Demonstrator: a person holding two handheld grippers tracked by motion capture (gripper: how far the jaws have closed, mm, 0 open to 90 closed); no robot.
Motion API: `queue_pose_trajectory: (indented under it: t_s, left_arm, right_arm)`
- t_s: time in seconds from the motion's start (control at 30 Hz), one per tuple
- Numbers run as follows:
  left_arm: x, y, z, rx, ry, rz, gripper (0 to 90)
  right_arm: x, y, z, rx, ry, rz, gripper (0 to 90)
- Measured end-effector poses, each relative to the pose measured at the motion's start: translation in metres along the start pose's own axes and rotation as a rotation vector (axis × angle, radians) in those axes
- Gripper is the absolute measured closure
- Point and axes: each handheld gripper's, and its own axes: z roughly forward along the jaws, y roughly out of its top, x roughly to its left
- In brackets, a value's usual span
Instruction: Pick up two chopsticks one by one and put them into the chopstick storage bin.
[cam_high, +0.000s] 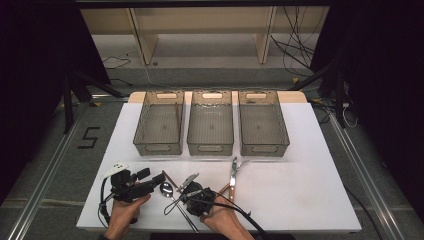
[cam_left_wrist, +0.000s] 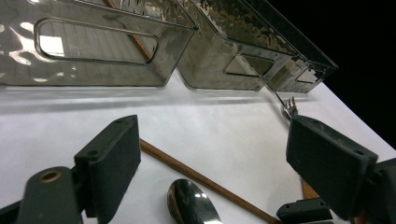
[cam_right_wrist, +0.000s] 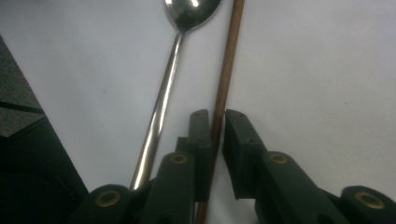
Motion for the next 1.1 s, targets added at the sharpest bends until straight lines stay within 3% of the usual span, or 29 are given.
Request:
queue_pose_trajectory:
  t_s: [0.27, 0.33, 0.47, 0.7, 0.9, 1.1]
  left_arm:
    - [0.0, 0.0, 0.0, -0.001, 0.002, -0.001, 17.4]
    - [0.0, 0.0, 0.0, -0.001, 0.002, 0.0, 17.4]
    - [0.0, 0.0, 0.0, -0.001, 0.003, -0.002, 17.4]
    - [-0.002, 0.0, 0.0, 0.003, -0.002, -0.009, 17.4]
    - [-0.009, 0.001, 0.003, 0.022, -0.029, -0.032, 17.4]
    - [-0.026, 0.001, 0.011, 0.058, -0.082, -0.065, 19.7]
  right_arm:
    - [-0.005, -0.004, -0.001, -0.026, 0.022, 0.046, 85.7]
    - [-0.007, -0.005, -0.003, -0.037, 0.05, 0.056, 85.8]
    - [-0.013, -0.005, -0.009, -0.071, 0.035, 0.073, 85.9]
    - [-0.02, -0.005, -0.016, -0.122, 0.051, 0.099, 85.9]
    - [-0.027, -0.005, -0.033, -0.197, 0.053, 0.128, 85.9]
    - [-0.027, -0.011, -0.048, -0.268, 0.061, 0.113, 85.9]
